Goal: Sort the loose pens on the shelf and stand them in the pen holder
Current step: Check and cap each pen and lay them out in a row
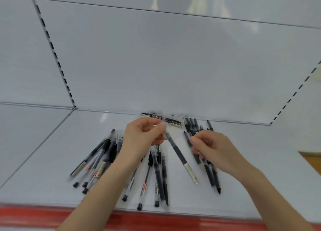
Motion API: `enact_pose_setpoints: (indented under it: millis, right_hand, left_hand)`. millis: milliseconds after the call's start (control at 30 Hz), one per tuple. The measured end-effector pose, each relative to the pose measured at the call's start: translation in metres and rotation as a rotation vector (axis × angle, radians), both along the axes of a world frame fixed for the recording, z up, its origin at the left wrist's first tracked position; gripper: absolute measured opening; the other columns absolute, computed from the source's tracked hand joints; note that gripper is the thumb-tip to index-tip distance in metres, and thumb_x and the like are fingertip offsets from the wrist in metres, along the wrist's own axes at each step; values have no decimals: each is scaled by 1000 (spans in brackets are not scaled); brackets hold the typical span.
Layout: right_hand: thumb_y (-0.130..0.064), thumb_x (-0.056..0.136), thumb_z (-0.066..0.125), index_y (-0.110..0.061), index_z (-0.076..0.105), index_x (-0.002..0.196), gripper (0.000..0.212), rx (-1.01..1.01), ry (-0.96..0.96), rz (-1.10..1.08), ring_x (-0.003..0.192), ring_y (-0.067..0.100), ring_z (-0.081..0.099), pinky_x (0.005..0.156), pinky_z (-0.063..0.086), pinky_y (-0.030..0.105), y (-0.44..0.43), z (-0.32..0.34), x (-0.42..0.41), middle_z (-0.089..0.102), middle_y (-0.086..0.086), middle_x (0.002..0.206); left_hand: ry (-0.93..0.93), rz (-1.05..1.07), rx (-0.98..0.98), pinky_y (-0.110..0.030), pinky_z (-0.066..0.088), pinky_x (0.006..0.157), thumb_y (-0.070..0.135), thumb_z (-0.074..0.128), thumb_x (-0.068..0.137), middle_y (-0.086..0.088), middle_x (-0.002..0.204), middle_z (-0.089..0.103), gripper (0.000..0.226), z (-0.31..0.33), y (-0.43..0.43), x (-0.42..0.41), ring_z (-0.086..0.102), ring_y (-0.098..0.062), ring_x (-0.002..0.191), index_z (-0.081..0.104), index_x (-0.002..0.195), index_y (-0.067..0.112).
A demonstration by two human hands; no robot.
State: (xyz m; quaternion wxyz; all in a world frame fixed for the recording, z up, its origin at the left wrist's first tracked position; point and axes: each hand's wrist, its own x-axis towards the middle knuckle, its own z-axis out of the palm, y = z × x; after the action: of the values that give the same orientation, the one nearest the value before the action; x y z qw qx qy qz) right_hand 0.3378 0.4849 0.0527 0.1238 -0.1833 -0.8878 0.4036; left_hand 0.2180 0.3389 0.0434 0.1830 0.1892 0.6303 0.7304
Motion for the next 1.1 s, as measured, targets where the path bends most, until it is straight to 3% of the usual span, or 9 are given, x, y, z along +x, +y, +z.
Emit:
enact_pose_setpoints:
  millis: [100,200,333,467,600,700,800,1000,1100]
  right_hand:
    - [-27,86,59,-16,62,75,16,192,-47,-88,61,7,52,58,40,12,17,-10,-11,60,-7,65]
    - [-32,86,57,-13,62,85,20,343,-188,-70,81,17,57,73,45,29,18,-18,-26,63,-2,82]
    - [-29,86,56,-6,58,92,24,545,-323,-41,85,23,57,66,40,30,9,-18,-41,62,6,92]
    - [-23,88,52,-5,56,85,19,621,-385,-12,80,24,57,65,41,30,4,-19,-45,61,7,88]
    - [-22,84,55,-7,64,89,19,376,-252,-58,86,23,62,77,50,33,11,-20,-41,67,6,89]
    - [-21,83,58,-17,61,84,5,242,-68,-125,75,14,54,64,40,12,17,-12,-37,61,0,79]
    - [-19,84,59,-16,61,86,4,167,-5,-141,69,10,50,61,35,3,19,-8,-32,59,-1,75]
    - [-20,85,57,-21,58,82,3,93,-41,-103,67,7,50,58,37,6,20,-14,-21,58,-5,75]
    - [-20,86,57,-22,55,80,7,42,-32,-104,65,9,50,59,39,9,18,-13,-18,58,-5,71]
  left_hand:
    - [156,45,-185,-21,51,54,8,65,82,0,53,65,6,-8,-5,-4,59,-9,48,67,77,12]
    - [425,90,-482,-26,47,65,19,64,81,0,62,64,4,-14,-10,-9,56,-13,59,66,80,18]
    - [598,44,-732,-28,49,77,32,60,84,9,72,56,16,-18,-14,-10,57,-15,77,66,94,20]
    - [649,111,-763,-26,44,77,32,59,85,6,80,59,20,-17,-17,-21,57,-15,83,67,97,17]
    - [683,182,-782,-28,42,83,23,59,86,-3,94,66,20,-12,-11,-55,58,-21,92,67,101,12]
    - [681,152,-839,-29,42,87,17,58,87,-10,108,65,24,-15,0,-82,57,-24,102,64,108,7]
    - [695,94,-945,-33,42,90,18,58,87,-12,117,60,29,-20,12,-97,53,-27,110,61,113,6]
    - [697,58,-1046,-34,44,85,19,61,85,-12,118,56,23,-23,23,-104,55,-26,106,64,105,8]
    - [710,58,-961,-30,42,81,19,60,86,-11,113,59,21,-20,22,-101,55,-24,101,64,103,7]
